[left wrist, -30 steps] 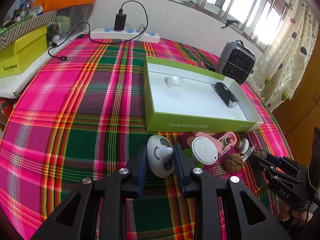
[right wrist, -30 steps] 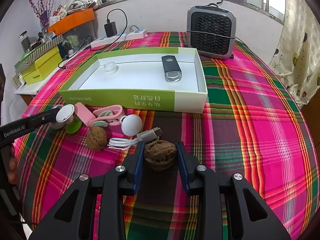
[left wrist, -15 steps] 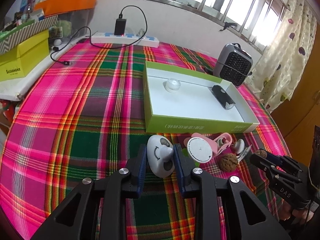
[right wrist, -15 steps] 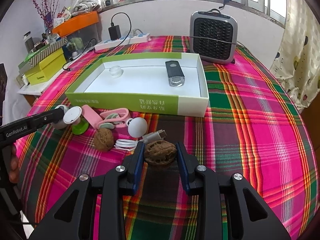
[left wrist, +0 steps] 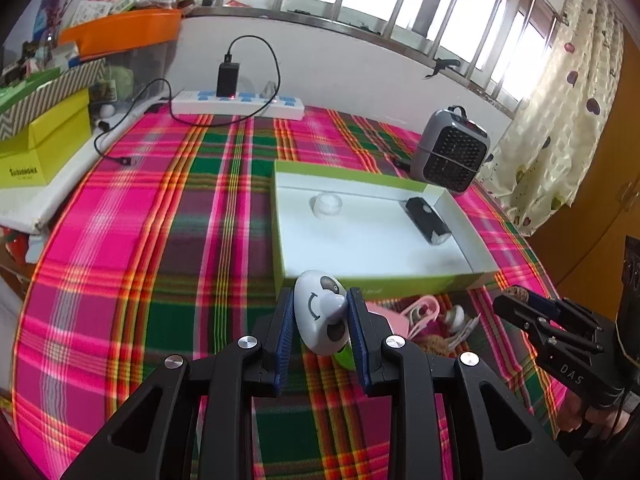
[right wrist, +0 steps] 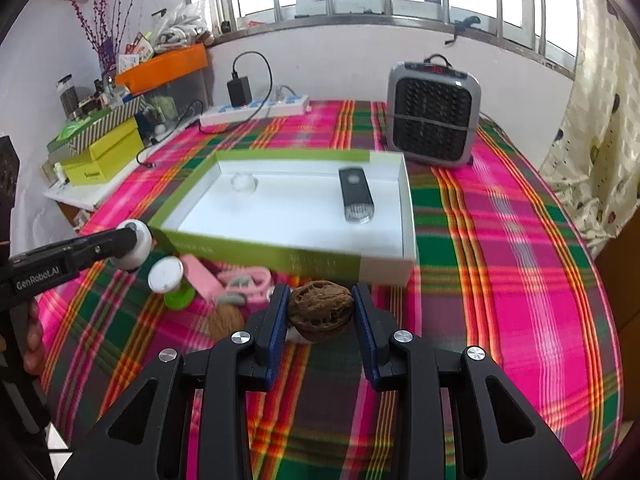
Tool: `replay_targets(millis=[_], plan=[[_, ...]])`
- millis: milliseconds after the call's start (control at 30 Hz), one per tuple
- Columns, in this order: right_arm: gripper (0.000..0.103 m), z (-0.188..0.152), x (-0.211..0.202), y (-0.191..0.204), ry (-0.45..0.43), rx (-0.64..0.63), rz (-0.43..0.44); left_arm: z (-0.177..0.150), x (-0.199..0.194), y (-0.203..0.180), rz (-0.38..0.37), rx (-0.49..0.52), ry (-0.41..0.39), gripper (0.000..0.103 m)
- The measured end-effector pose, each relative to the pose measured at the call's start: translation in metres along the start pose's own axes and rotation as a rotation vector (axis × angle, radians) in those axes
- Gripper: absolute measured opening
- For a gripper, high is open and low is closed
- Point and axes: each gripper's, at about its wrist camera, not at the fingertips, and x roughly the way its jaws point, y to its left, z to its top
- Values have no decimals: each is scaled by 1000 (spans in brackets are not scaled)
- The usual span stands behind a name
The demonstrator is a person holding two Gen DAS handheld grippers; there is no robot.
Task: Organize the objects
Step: 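Lift both held items and carry them over the green box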
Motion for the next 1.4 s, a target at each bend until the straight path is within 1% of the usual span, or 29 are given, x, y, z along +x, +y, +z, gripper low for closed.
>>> replay_targets(millis=[267, 467, 667, 800, 1033, 1400], plan=[[33, 28, 11, 1, -9, -25, 21, 22, 14, -5, -3, 21, 9, 24], [33, 48, 26, 3, -9, -41, 34, 40, 32, -7, -10, 30, 26, 24], [33, 67, 50, 6, 18, -65, 48, 53, 53, -9, -7, 45, 51, 24], [33, 76, 70, 4, 45, -71, 63, 58, 66, -10, -6, 52, 71, 24], [33, 84, 101, 4, 92, -91, 62, 64, 88, -9, 4, 56, 92, 24], [33, 97, 131, 8, 125, -129, 66, 68, 107, -7, 7, 68, 115, 24]])
